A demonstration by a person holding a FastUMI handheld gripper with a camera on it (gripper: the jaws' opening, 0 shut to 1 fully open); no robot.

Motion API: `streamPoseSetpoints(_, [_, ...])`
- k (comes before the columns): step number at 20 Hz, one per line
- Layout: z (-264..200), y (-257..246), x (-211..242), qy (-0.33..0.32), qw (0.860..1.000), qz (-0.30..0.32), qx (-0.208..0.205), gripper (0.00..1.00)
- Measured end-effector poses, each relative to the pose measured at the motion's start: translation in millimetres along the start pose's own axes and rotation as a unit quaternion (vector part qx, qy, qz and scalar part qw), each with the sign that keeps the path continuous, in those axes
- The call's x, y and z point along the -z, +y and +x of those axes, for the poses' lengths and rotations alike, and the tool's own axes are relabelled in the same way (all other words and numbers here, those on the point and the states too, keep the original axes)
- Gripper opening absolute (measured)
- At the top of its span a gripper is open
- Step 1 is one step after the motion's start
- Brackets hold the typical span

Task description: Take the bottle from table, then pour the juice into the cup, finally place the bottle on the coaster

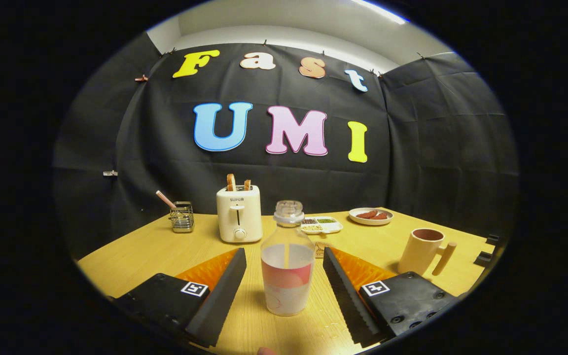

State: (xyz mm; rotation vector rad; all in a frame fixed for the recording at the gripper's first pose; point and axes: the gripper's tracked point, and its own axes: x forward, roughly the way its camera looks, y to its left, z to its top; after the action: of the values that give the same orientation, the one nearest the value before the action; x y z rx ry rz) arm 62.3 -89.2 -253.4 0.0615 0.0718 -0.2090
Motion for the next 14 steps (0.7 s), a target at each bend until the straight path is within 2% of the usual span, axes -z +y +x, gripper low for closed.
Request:
streamPoseSetpoints(8, [29,-6,30,0.010,1.000,0.001,-0.006,0.97])
streamPoseSetpoints(11, [30,0,25,0.007,1.000,-0.016,-0.013,0.76])
streamPoseSetpoints(14, [27,10,10,0.013,0.999,-0.023,-0.036,0.75])
